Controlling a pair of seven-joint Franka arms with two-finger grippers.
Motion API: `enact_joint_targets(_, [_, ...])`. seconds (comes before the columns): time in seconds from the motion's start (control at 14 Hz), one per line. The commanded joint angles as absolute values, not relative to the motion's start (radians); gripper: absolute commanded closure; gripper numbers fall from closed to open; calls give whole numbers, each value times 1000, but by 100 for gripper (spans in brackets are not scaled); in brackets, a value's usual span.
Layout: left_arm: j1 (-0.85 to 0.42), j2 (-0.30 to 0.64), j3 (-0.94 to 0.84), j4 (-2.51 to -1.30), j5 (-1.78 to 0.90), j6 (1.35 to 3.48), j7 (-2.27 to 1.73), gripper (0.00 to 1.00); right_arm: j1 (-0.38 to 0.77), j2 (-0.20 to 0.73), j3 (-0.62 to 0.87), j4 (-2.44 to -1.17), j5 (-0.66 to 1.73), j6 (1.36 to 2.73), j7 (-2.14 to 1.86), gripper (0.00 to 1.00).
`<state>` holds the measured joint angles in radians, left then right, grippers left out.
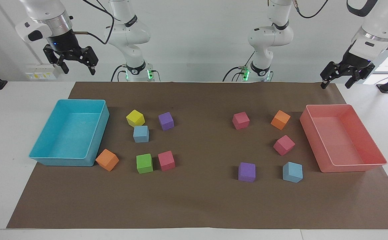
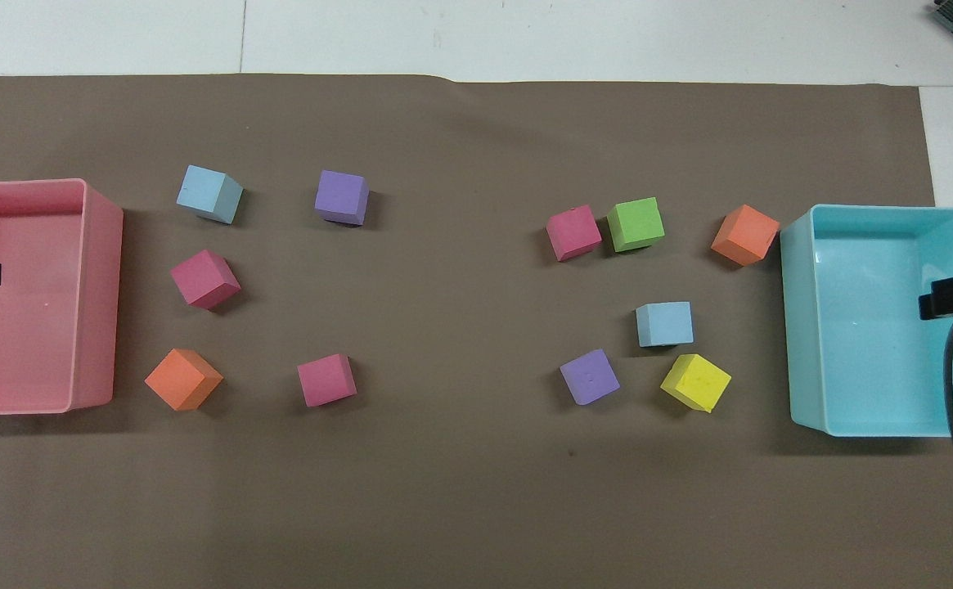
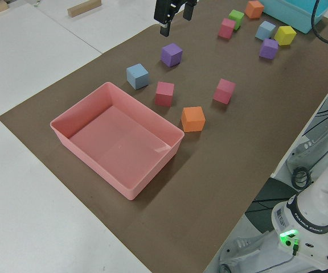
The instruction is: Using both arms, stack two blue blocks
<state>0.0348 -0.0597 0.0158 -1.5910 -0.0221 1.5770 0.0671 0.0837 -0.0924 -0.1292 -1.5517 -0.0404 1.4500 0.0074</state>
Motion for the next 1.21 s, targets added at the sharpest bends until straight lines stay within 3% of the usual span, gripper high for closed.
enact_joint_targets(0.0, [31,-57,20,-1574,-26,1559,71,0,67,-107,-123,-1569,-43,1468,-5,0])
enact_joint_targets(1.14, [31,-58,20,-1575,-28,1555,67,0,67,-106,-121,-1571,-43,1486,-5,0])
